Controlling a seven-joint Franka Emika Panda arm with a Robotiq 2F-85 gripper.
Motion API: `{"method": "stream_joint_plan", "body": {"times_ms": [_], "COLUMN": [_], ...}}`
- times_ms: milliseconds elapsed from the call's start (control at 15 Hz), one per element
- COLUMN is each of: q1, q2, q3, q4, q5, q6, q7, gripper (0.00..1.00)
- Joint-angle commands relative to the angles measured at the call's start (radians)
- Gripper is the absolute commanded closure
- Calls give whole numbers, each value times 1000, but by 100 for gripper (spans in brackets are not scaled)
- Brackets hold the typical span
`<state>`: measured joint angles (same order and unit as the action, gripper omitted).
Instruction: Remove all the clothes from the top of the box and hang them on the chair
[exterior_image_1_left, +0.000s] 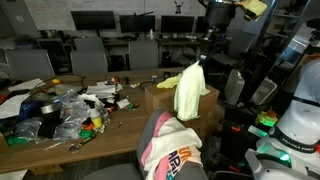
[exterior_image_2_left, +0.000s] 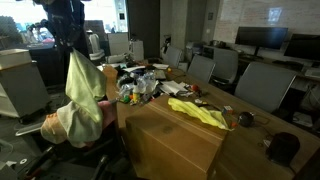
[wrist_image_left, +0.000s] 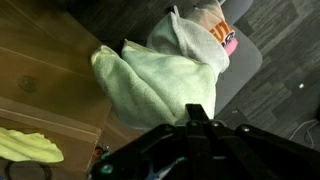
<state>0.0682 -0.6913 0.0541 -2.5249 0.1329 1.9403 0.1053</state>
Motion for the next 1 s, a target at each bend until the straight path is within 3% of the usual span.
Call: {"method": "stream_joint_plan", "body": {"times_ms": [0, 400, 933], "q1": [37, 69, 66], "q2": [32, 37, -28], "q3": [45, 80, 44], "q4": [32, -7, -103], "q5": [-34, -119, -152], "q6": [-60, -71, -53], "q7": [-64, -140, -191], "gripper": [100, 100, 100]}}
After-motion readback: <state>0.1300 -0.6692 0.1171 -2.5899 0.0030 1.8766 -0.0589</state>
